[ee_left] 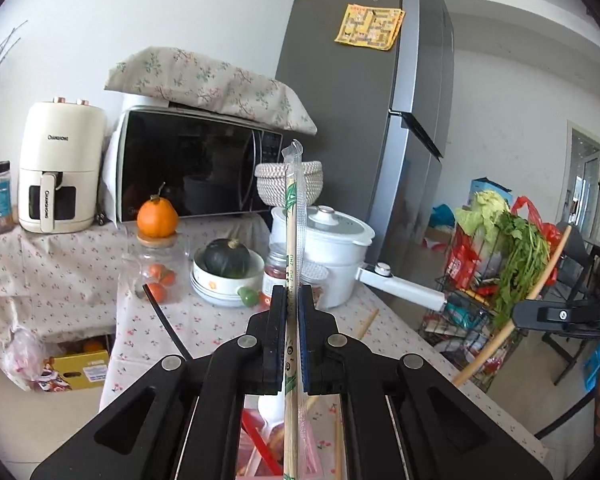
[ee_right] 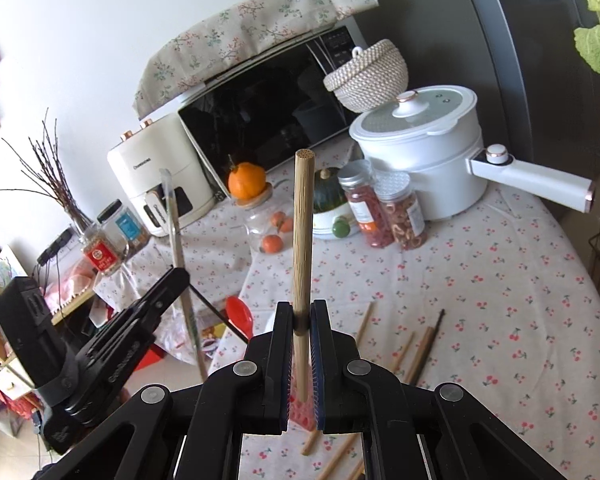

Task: Organize utensils
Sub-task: 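Lower the wrapped chopsticks into the basket with the left tool while the right tool lowers its wooden chopstick in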

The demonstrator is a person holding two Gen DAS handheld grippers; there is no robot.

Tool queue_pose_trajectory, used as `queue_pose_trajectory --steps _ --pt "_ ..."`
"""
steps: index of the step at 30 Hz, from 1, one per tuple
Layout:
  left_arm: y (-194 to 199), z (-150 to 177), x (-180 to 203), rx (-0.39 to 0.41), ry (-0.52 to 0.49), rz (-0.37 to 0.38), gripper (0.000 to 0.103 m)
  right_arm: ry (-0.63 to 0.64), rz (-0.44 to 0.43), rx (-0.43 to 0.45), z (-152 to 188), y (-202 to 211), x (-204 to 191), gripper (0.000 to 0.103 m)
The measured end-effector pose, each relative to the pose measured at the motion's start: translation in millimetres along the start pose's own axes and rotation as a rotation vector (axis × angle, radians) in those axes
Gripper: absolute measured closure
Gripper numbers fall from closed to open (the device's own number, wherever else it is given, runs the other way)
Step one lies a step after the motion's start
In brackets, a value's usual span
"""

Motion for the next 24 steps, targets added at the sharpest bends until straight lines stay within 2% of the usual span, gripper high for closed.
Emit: queue_pose_trajectory --steps 3,6,11,21,24 --pt "-12.7 2.0 -8.0 0.058 0.019 -0.057 0.098 0.013 -0.031 0.003 -2.3 -5.6 -10.4 0.096" --pt "-24.3 12.6 -15.4 0.077 0.025 -0.097 0.098 0.023 -0.046 -0.001 -3.6 -15.1 -17.7 0.096" --pt "-42.0 32.1 -22.6 0.061 0.002 -0.121 0.097 0.029 -0.038 -0.022 -5.5 -35.6 -21.8 0.096" --pt "-44.9 49.6 -34.2 0.054 0.011 -0.126 0.096 0.041 -0.003 -0.096 -1.1 -76.0 -25.0 0.096" --pt "-42.0 54.4 -39.5 0.035 0.031 -0.137 0.093 0.04 -0.009 -0.127 2.0 -91.0 -25.4 0.09"
Point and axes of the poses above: each gripper's, at about its wrist camera, not at the fingertips, and y roughly against the way its jaws point, x to its right, z to its underside, the point moved 4 cm from there along -y, roughly the way its jaws point, and after that the axes turned 8 degrees about -x, right-handed, at the moved point
